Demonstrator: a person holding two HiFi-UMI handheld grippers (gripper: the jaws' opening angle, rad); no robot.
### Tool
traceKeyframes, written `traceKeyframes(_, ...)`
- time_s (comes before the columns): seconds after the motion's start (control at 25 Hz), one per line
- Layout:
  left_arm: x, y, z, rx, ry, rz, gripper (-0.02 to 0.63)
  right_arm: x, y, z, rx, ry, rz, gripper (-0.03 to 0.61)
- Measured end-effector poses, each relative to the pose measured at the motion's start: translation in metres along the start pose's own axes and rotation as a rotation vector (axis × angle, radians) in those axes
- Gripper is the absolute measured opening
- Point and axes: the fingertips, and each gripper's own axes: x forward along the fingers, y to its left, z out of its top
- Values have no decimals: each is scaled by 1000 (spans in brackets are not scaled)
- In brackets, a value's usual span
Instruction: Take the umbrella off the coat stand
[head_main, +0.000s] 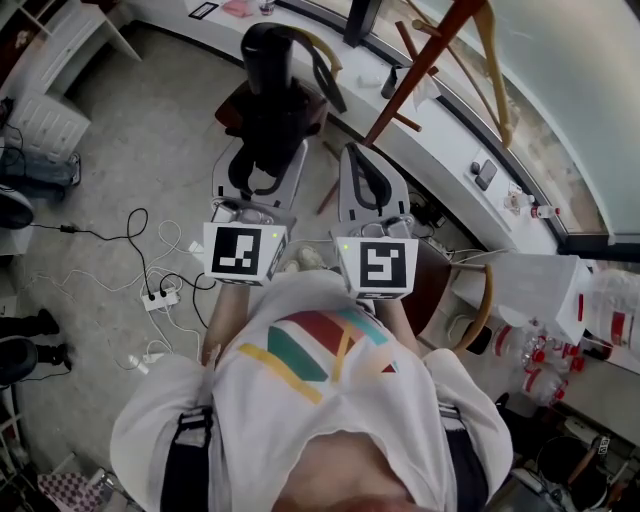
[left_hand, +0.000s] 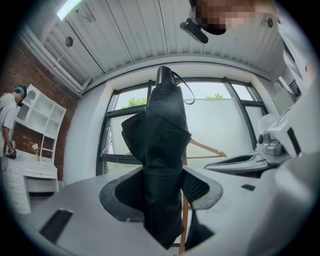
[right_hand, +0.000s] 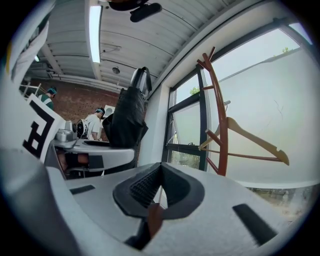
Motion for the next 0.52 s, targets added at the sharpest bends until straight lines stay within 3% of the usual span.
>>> traceKeyframes(0.52, 2, -2, 2, 32, -8, -5, 213, 1, -6, -5, 4, 10, -23, 0)
